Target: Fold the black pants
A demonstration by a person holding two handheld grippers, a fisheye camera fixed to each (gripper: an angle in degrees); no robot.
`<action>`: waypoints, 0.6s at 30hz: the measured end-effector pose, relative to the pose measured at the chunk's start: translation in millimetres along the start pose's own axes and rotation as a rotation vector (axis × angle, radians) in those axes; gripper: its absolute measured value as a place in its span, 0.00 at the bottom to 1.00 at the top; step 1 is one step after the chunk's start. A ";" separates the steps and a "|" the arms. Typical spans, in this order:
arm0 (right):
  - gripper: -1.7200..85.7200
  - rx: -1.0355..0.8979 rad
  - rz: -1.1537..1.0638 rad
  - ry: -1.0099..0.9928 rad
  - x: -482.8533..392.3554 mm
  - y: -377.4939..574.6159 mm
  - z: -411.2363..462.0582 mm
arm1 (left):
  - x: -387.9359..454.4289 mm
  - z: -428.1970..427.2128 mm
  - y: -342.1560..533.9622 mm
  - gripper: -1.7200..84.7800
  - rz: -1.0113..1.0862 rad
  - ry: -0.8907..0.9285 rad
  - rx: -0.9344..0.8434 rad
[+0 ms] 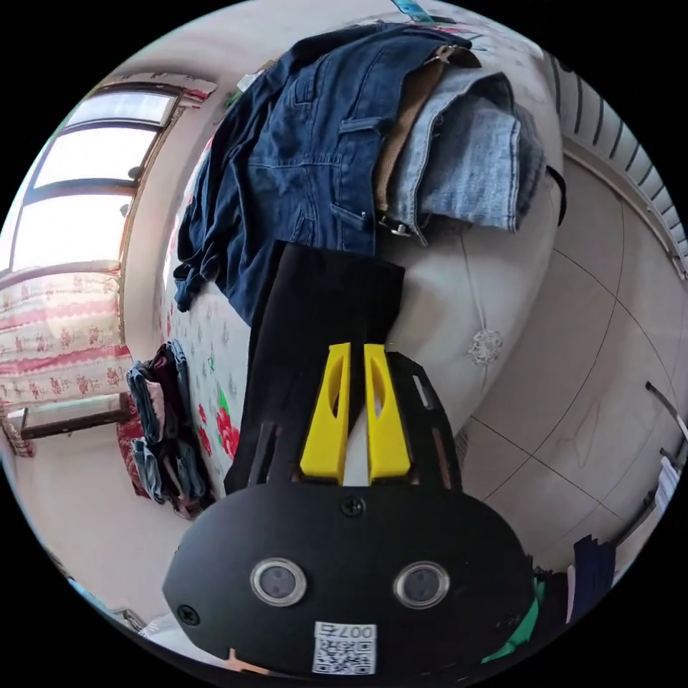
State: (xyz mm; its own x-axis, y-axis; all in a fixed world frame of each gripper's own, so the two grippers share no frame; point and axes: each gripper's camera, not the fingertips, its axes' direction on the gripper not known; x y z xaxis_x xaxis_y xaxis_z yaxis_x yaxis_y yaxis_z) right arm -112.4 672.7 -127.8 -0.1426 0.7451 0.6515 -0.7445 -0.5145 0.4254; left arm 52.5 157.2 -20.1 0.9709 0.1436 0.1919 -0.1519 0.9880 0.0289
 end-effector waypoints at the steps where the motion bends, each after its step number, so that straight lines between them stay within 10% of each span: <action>1: 0.03 0.000 -0.045 -0.009 -9.8 0.1 -5.6 | 0.7 -0.2 -1.0 0.08 0.005 0.001 -0.003; 12: 0.02 0.137 -0.723 -0.286 -169.4 23.4 -147.8 | 29.8 -5.5 -13.6 0.08 0.025 -0.062 -0.051; 18: 0.02 0.081 -0.581 -0.046 -84.4 3.2 -103.2 | 46.9 -5.4 -12.1 0.08 0.119 -0.117 -0.039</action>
State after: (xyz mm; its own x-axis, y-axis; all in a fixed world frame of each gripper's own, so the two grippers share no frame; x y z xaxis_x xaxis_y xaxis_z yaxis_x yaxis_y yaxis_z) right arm -170.1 651.9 -246.2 0.3033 0.8964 0.3233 -0.6401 -0.0596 0.7660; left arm 100.8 152.3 -16.8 0.9180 0.2544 0.3041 -0.2549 0.9662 -0.0389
